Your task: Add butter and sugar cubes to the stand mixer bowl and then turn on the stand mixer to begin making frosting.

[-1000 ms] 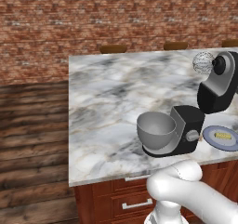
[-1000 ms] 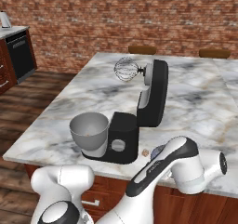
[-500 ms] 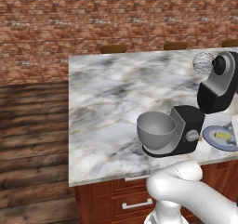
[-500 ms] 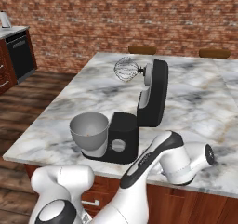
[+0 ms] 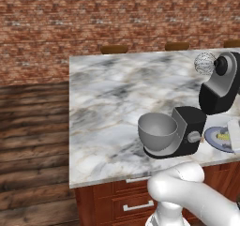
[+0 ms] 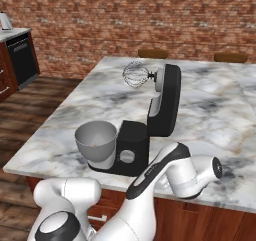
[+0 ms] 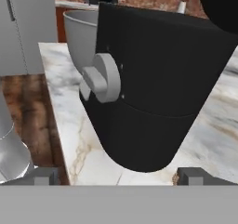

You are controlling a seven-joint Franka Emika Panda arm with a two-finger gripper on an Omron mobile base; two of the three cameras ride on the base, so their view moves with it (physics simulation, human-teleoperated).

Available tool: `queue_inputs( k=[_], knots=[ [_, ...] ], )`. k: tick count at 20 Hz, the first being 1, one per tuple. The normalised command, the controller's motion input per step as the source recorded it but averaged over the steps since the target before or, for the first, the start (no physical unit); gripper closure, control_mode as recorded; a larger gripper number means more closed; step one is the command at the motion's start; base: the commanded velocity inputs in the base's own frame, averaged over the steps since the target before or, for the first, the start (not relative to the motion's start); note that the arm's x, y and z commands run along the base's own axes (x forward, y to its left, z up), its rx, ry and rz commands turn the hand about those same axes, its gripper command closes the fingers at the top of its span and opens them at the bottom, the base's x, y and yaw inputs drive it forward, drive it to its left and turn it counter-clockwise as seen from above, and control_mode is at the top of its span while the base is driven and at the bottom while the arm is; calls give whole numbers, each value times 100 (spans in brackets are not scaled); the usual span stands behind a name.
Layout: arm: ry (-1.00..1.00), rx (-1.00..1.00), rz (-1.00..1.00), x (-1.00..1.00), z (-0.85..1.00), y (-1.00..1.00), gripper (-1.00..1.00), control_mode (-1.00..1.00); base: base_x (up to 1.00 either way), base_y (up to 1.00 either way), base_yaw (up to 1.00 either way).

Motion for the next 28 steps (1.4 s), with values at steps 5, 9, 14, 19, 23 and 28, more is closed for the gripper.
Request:
queue_inputs(
  k=[5,9,14,19,23,28],
  knots=[
    [9,8,0,31,-22,0,-100,-100,0,0,0],
    [1,11,0,23,-13,0,-100,-100,0,0,0],
    [0,6,0,13,-11,0,-100,-100,0,0,0],
    [0,1,0,15,-12,7,-100,-100,0,0,0],
    [0,0,0,15,-17,12,-100,-100,0,0,0],
    [0,0,0,24,-27,1,-100,-100,0,0,0]
  ],
)
